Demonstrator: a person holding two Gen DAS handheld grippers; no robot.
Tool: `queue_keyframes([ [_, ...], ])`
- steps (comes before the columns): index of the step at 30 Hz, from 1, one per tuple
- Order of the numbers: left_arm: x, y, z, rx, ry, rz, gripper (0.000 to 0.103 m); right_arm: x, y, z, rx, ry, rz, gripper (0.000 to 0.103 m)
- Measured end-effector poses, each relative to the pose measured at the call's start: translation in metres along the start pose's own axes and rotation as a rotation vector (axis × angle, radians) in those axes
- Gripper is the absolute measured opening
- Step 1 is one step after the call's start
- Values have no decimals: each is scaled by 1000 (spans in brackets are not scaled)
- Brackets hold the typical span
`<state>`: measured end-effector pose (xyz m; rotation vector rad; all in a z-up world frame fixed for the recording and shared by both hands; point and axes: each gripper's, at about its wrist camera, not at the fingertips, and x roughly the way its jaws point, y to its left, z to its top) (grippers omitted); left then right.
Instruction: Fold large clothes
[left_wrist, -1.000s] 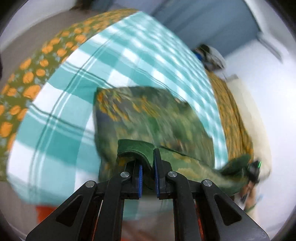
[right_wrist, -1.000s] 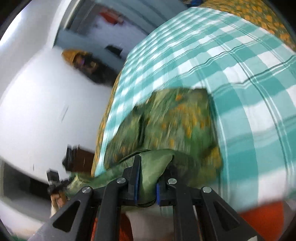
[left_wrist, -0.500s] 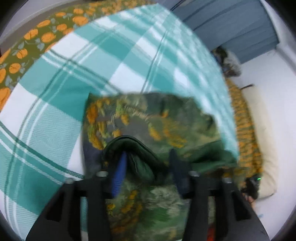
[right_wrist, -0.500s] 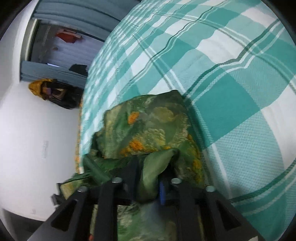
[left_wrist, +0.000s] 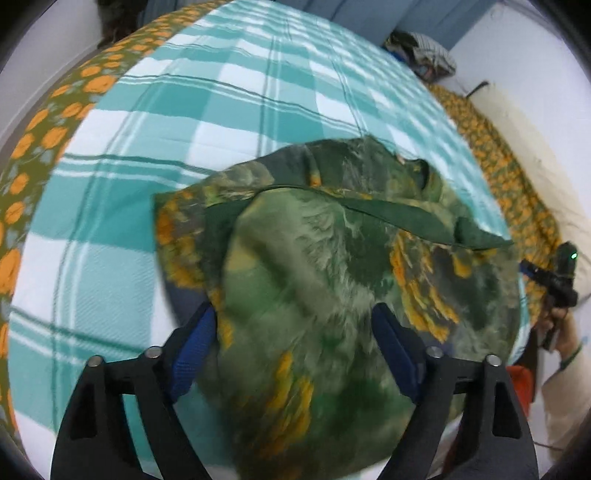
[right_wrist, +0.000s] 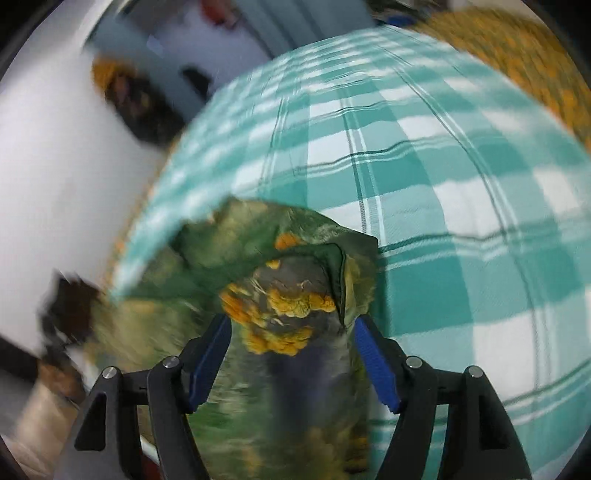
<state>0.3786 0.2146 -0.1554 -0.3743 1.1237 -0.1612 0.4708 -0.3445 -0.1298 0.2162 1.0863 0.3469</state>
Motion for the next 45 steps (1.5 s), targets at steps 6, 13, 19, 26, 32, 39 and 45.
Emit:
queue_keyframes([
  [6, 3, -19, 1, 63, -23, 99, 13, 26, 14, 2, -117, 65, -173, 12],
  [13, -55, -41, -10, 135, -200, 167, 10, -13, 51, -8, -278, -55, -294, 7],
  [19, -86, -72, 25, 210, -394, 263, 10, -48, 91, 30, -376, -262, -398, 6],
  [26, -48, -77, 88, 200, -576, 461, 10, -34, 109, 98, -391, -443, -528, 6],
  [32, 42, -36, 80, 155, -440, 541, 10, 57, 74, 106, -339, -324, -621, 5],
  [39, 89, -7, 48, 68, -368, 492, 14, 148, 34, 55, -312, -132, -603, 5],
  [45, 98, -3, 51, 48, -342, 486, 15, 158, 31, 51, -282, -120, -589, 7],
])
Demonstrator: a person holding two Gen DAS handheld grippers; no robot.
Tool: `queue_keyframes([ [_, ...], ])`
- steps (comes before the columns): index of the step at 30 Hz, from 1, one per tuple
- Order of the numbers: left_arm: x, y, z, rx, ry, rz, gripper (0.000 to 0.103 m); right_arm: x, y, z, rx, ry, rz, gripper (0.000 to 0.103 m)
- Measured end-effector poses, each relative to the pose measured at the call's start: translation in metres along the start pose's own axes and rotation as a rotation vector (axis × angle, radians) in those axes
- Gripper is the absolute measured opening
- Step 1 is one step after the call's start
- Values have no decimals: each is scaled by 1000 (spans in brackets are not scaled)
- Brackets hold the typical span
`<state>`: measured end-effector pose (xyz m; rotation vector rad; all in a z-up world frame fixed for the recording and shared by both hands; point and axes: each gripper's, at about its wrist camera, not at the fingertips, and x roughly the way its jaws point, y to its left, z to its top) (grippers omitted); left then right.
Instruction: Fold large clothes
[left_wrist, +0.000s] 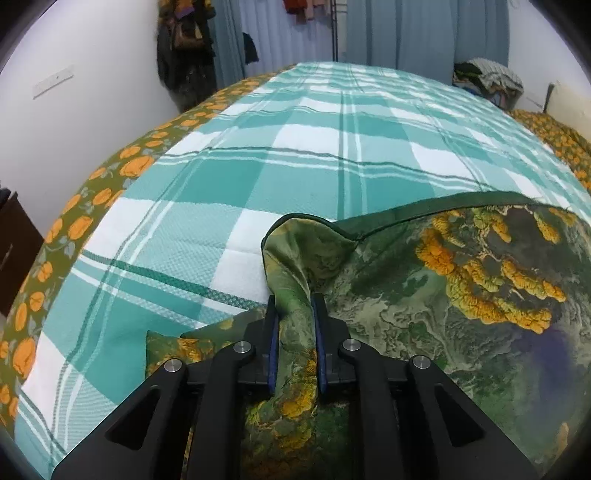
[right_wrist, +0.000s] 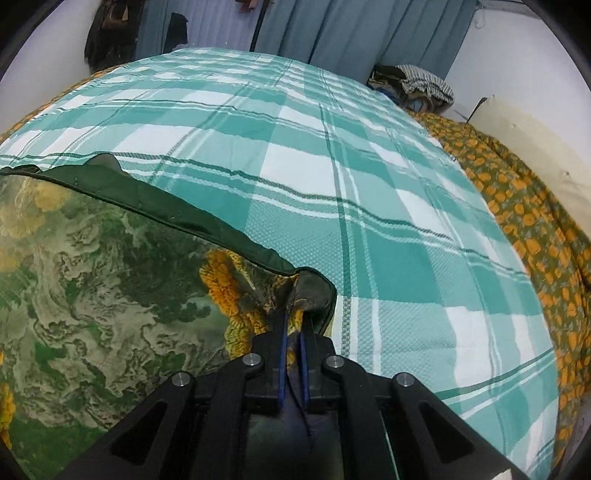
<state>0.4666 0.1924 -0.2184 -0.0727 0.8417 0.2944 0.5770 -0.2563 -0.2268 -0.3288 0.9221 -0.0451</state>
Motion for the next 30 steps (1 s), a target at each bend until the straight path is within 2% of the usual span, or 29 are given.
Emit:
queue_keyframes([
  [2, -2, 0, 3, 4, 7, -4, 17, -1, 0, -1, -1, 4, 3, 8],
  [5, -15, 10, 14, -20, 49, -37, 34, -5, -2, 3, -7, 13, 14, 9],
  [7, -37, 21, 23, -60, 45, -67, 59, -15, -9, 10, -13, 26, 29, 10],
  [8, -59, 27, 30, -84, 6, -88, 63, -29, -15, 14, -5, 21, 46, 19],
  [9, -71, 28, 33, -89, -18, -102, 67, -41, -21, 18, 6, 3, 67, 34],
  [11, -103, 22, 45, -78, -74, -154, 70, -67, -28, 24, 20, -42, 82, 40],
  [13, -129, -2, 56, -35, -106, -246, 78, -99, -25, 32, 16, -98, 92, 40],
  [15, -139, -38, 62, 36, -93, -338, 79, -127, -8, 41, 14, -130, 201, 40],
  [16, -138, -58, 63, 77, -70, -381, 79, -134, 3, 44, 13, -126, 266, 40],
  [17, -135, -76, 62, 112, -43, -409, 79, -140, 25, 49, 10, -103, 382, 40],
  [18, -128, -96, 59, 151, -10, -426, 79, -141, 39, 51, 6, -82, 444, 40],
  [19, -119, -114, 55, 183, 17, -420, 79, -140, 57, 53, 2, -62, 492, 40],
  [21, -92, -142, 47, 218, 89, -387, 78, -131, 88, 56, -15, -31, 528, 40],
  [24, -55, -149, 39, 204, 178, -338, 72, -96, 115, 52, -18, 57, 519, 39],
  [26, -41, -133, 37, 187, 173, -291, 71, -69, 110, 44, -3, 109, 493, 37],
  [30, -23, -71, 40, 97, 154, -213, 72, -51, 58, 33, 78, 92, 419, 37],
])
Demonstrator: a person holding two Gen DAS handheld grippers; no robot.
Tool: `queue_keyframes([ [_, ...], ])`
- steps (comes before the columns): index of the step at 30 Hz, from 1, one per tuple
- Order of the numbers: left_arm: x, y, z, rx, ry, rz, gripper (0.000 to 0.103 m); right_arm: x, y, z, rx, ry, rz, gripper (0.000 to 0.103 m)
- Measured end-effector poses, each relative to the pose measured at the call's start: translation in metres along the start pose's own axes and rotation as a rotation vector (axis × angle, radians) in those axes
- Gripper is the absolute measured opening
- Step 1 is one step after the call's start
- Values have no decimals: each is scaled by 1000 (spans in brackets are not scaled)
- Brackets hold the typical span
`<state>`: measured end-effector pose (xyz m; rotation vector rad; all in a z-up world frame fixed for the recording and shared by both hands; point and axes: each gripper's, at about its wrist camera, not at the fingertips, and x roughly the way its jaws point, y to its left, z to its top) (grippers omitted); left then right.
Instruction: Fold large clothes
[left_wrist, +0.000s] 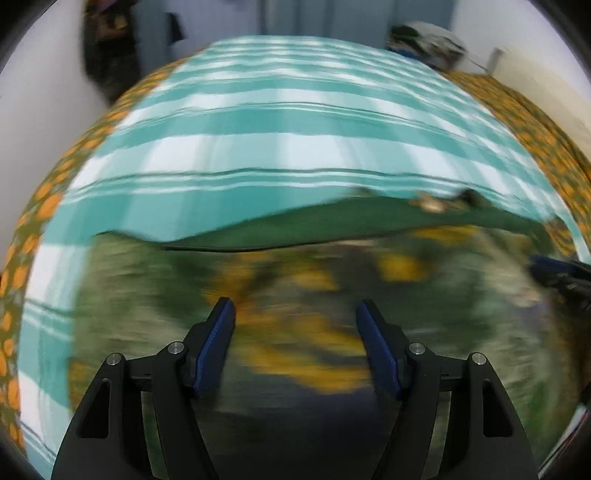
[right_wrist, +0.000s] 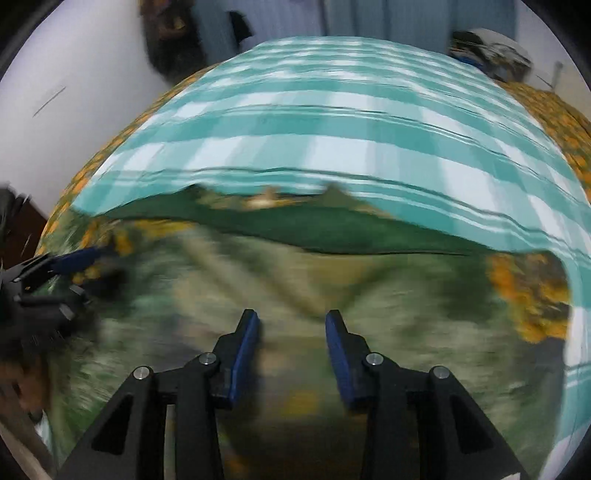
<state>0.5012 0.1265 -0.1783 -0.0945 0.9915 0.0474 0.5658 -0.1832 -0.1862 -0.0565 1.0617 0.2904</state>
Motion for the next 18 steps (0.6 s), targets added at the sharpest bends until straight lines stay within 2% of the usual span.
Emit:
queue_keyframes([
  [3, 1, 50, -4, -94, -14, 43, 71, -8, -57, -7, 75, -14, -100, 37],
  [5, 5, 76, -11, -151, -26, 64, 69, -9, -85, -11, 131, -17, -137, 37],
  [6, 7, 84, -16, -181, -28, 44, 64, -10, -100, -15, 172, -23, -135, 37],
  [7, 11, 89, -19, -206, -26, 21, 63, -9, -107, -18, 199, -25, -121, 37],
  [9, 16, 85, -23, -199, -45, 38, 63, -2, -111, -23, 224, -33, -95, 37],
  [11, 20, 79, -27, -179, -67, 67, 63, 8, -101, -26, 181, -49, -133, 39],
  [13, 20, 81, -30, -200, -79, 54, 64, 16, -98, -28, 175, -67, -144, 39],
  [18, 21, 88, -30, -228, -90, 19, 64, 18, -112, -35, 247, -106, -61, 39],
])
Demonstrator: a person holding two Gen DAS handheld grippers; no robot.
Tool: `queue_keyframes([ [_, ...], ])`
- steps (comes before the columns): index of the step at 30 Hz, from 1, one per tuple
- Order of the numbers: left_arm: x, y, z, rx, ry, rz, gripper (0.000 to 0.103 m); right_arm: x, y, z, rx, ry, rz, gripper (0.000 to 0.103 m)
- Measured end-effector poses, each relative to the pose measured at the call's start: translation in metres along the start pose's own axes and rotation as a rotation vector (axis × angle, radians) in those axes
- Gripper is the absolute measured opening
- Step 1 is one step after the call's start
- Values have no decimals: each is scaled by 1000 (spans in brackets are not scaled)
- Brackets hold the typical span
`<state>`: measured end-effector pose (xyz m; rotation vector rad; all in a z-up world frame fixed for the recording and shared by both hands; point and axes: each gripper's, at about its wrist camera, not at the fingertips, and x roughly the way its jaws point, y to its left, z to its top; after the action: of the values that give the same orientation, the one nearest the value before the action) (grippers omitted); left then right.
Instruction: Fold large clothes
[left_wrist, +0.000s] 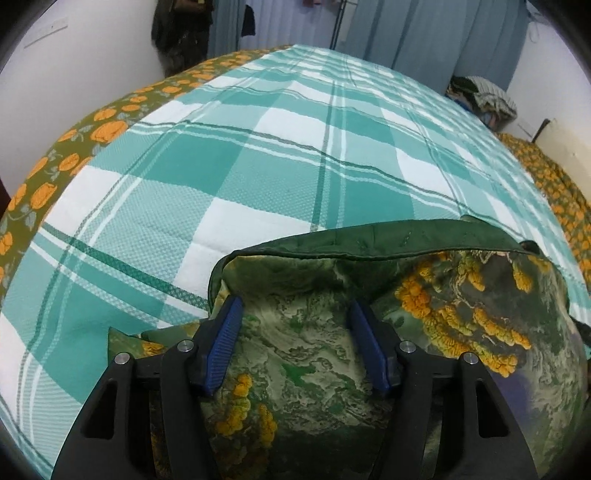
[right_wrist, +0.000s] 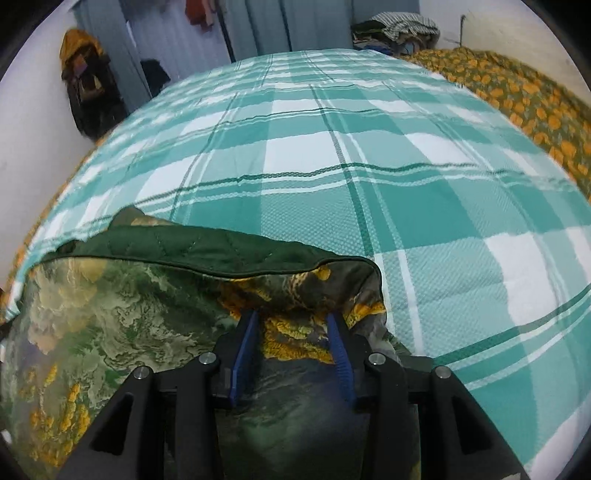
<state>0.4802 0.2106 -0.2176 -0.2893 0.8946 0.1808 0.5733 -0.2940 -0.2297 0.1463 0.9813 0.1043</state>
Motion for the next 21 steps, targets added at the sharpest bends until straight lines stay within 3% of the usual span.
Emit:
queue_keyframes([
  [3, -3, -6, -1, 18, -13, 32, 64, 0, -5, -1, 22, 0, 28, 39],
  [5, -11, -22, -1, 78, -33, 140, 64, -1, -2, -1, 14, -5, 17, 39],
  [7, -27, -49, -3, 165, -65, 276, 73, -8, 3, 0, -6, -14, -11, 40],
  [8, -45, -67, -8, 209, -97, 283, 75, -11, 4, 0, -13, -14, -23, 40],
  [11, -94, -95, -29, 249, -154, 101, 85, -41, 11, 3, -12, -61, -67, 42],
  [13, -133, -111, -55, 296, -190, 8, 96, -71, 12, -3, 26, -101, -24, 53],
  [14, -146, -116, -67, 323, -200, -18, 96, -91, 13, -11, 40, -118, 21, 60],
  [17, -181, -125, -112, 419, -186, -93, 98, -129, 14, -39, 23, -136, 75, 61],
  [21, -189, -128, -141, 428, -103, -133, 98, -172, 4, -101, 3, -162, 63, 61],
])
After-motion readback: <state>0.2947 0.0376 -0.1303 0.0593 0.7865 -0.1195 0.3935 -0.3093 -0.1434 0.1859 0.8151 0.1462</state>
